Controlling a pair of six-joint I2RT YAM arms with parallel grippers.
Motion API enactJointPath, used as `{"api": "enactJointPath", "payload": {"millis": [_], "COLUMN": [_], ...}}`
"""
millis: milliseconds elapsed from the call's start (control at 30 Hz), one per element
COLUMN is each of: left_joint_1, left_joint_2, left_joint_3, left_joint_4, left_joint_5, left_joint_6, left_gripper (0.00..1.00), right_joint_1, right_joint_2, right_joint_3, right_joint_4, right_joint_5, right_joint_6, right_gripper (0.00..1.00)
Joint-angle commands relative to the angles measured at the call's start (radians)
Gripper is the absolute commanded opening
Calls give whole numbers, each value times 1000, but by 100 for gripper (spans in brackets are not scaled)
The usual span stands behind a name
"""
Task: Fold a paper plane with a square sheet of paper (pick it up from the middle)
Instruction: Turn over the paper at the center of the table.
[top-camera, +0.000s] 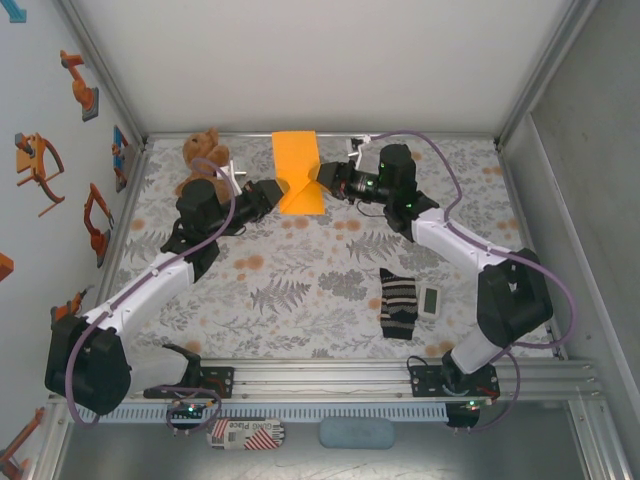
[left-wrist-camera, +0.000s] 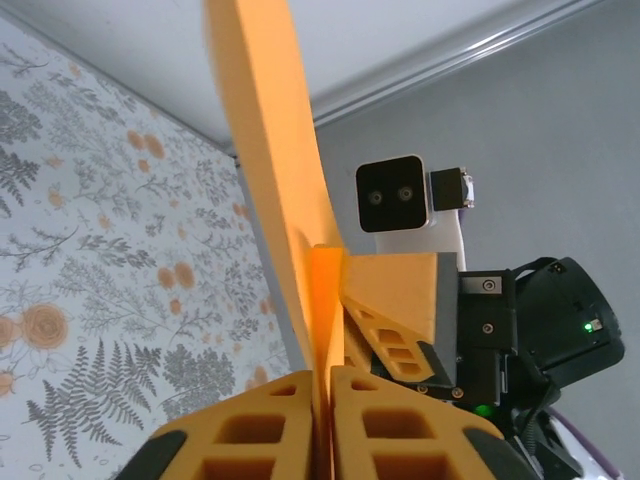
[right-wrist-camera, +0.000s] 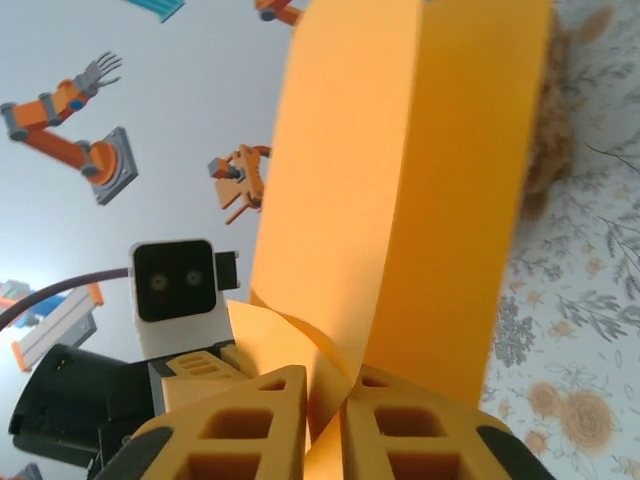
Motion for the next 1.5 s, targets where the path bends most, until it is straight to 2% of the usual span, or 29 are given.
{"api": "enactJointPath", "payload": {"millis": [0,133,267,367,533,733,967,1067,1333,1467], "left_joint_1": [18,41,42,22,-92,-168,-232,-255,-303,-307], "left_joint_2": [1,3,9,28,135,319,607,717,948,1003], "left_joint_3": [29,44,107,197,371,528,735,801,1011,1082], "left_joint_4": [-37,-144,-394,-629,-942,-1106,-1270,-1275,-1365,-1400], "left_joint_5": [-10,-43,-142,-287,-653,-935,-1230,-1279,-1304,-1223], "left_joint_6": [57,151,343,493,706,777,829,853,832,792], "left_gripper": [9,9,9,8,7,7,6,5,8,13], "right_joint_1": [-12,-40,-52,-52,-53,-52,-52,-57,-94,-115], "right_joint_2": [-65,-103,-164,-214,-275,-325,-330,-341,-357,-342], "right_joint_3": [60,65,67,86,95,45,5,-8,-30,-34], "right_joint_4": [-183,-353,-527,-649,-780,-821,-814,-821,-839,-842], "right_joint_5": [89,218,412,569,735,864,908,956,995,1026], "right_joint_6": [-136,-232,-358,-423,-465,-468,-458,-442,-404,-371], "right_gripper": [27,40,50,56,63,64,61,60,58,56]}}
